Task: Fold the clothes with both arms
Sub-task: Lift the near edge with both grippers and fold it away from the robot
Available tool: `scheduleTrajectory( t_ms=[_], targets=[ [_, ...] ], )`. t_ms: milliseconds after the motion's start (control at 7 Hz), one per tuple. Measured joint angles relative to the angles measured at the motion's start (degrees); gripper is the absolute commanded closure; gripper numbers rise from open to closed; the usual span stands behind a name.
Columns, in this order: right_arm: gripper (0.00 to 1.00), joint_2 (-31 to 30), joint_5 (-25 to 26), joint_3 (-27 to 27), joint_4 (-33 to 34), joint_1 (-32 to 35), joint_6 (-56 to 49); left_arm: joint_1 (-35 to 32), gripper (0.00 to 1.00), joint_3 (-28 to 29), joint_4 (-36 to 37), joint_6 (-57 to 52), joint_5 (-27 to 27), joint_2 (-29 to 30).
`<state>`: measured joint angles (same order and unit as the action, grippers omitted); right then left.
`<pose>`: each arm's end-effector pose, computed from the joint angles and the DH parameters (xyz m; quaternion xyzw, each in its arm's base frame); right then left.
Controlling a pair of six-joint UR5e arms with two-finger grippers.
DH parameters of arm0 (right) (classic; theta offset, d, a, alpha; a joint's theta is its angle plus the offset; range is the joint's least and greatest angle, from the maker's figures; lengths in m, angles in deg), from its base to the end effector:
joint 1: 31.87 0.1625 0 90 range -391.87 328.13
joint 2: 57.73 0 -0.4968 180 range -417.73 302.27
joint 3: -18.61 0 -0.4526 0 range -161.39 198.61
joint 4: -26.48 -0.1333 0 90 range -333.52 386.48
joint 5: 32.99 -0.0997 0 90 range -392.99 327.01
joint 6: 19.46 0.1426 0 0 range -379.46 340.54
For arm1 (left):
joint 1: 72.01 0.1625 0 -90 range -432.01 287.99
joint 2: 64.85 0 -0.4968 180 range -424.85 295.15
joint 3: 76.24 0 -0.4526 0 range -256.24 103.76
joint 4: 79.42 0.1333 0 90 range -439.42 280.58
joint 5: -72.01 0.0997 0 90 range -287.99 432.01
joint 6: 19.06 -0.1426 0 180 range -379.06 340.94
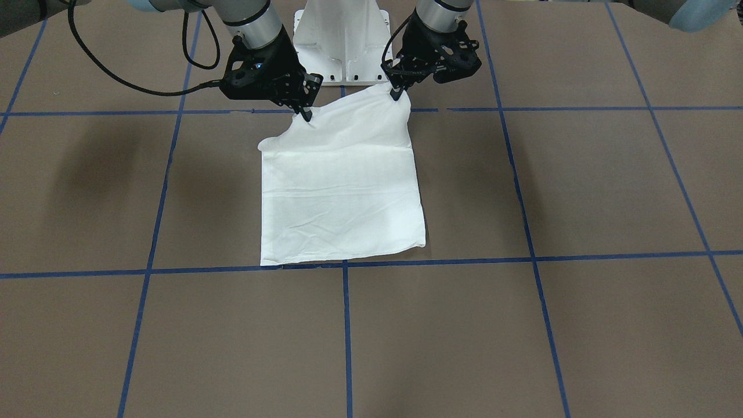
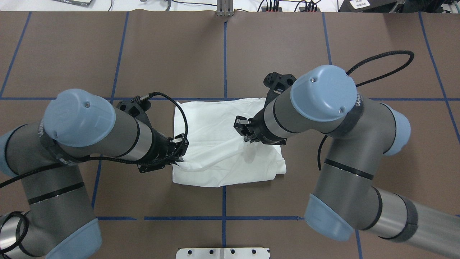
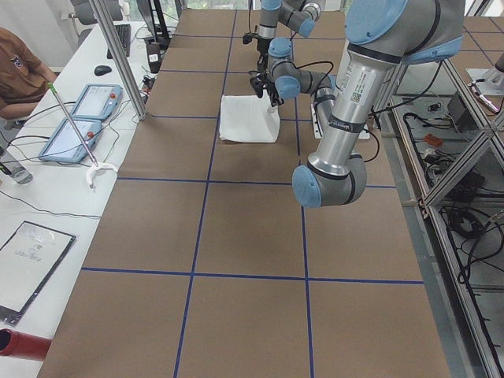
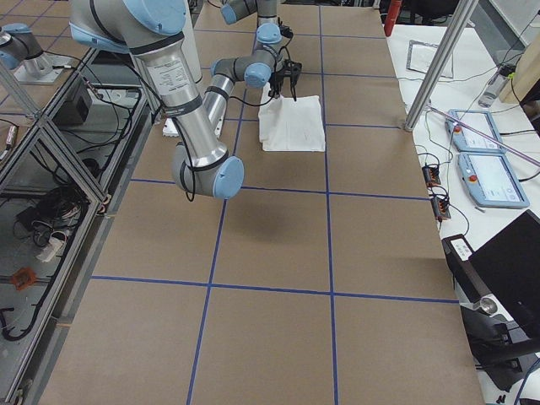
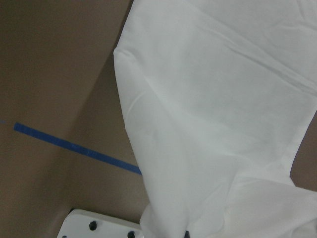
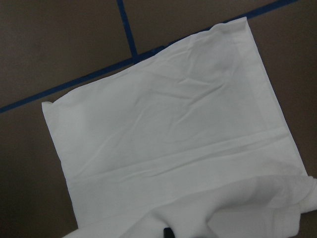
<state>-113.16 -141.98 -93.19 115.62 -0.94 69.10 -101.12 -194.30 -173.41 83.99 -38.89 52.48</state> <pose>-0.5557 -0.4343 0.1839 -0.0074 -0.4940 0.1440 0.8574 0.5283 -0.3885 0.2134 -0.0880 0.5043 -0.2234 0.8294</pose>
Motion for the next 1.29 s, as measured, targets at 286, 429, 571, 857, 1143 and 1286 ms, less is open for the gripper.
scheduleTrajectory(
  t_ms=[286,429,571,857,1143,1286],
  targets=[
    [1.00,5.10,-0.04,7.63,-0.77,2.86,-1.98,-4.22,1.00,4.90,-5.40,-0.45,-0.07,1.74],
    [1.00,6.30,-0.04,10.68,-2.29,3.69,-2.25,-5.84,1.00,8.01,-7.92,-0.47,-0.07,2.58],
    [1.00,7.26,-0.06,13.46,-3.81,4.28,-2.25,-7.19,1.00,11.95,-11.15,-0.46,-0.04,3.31],
    [1.00,9.61,-0.08,18.42,-4.99,4.87,-2.10,-8.92,1.00,18.03,-16.15,-0.44,-0.02,3.86],
    [0.31,12.15,-0.14,23.28,-5.77,5.05,-1.94,-9.41,1.00,20.41,-18.28,-0.40,-0.01,3.94],
    [0.00,12.64,-0.24,24.85,-7.01,5.31,-1.23,-9.48,0.30,20.66,-18.56,-0.21,-0.01,4.04]
  ],
)
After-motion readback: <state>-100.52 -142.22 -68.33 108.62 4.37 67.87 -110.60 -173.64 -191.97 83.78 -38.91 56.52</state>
